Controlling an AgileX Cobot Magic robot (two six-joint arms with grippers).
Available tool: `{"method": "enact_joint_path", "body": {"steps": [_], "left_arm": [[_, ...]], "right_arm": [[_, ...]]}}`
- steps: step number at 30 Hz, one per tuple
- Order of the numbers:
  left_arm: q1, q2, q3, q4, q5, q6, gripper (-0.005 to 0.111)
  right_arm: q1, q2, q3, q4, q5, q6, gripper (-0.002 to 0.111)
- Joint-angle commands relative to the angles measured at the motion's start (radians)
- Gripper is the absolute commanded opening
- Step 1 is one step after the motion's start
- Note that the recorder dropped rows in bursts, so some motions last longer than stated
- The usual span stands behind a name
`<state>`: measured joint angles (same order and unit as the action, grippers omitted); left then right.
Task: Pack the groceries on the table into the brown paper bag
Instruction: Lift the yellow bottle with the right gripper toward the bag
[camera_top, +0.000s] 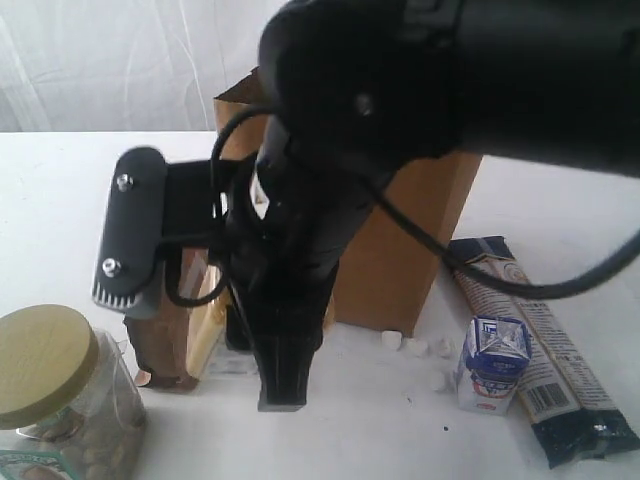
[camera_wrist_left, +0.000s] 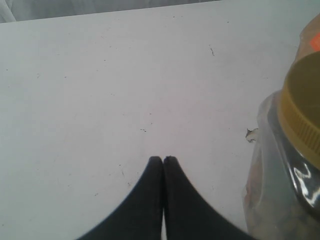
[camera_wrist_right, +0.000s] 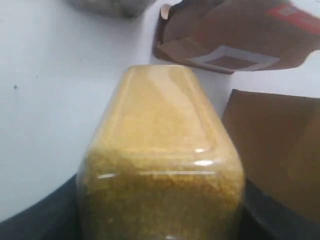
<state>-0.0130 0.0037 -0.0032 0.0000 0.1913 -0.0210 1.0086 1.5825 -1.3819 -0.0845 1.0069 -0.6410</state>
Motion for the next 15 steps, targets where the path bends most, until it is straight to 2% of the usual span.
{"method": "enact_joint_path", "body": {"steps": [1, 7, 12, 15], "left_arm": [[0.001, -0.004, 0.003, 0.0, -0.004, 0.0, 0.0], [0.001, -0.004, 0.003, 0.0, -0.004, 0.0, 0.0], [0.001, -0.004, 0.003, 0.0, -0.004, 0.0, 0.0], [0.001, -0.004, 0.003, 0.0, -0.004, 0.0, 0.0]], "right_arm": [[-0.002, -0.138, -0.003, 0.072, -0.06, 0.066, 0.0], [-0.002, -0.305, -0.003, 0.109, -0.27, 0.187, 0.0], [-0.006, -0.403, -0.003, -0.021, -0.541, 0.334, 0.0], [-0.041, -0.417, -0.003, -0.183, -0.645, 0.473, 0.0]]}}
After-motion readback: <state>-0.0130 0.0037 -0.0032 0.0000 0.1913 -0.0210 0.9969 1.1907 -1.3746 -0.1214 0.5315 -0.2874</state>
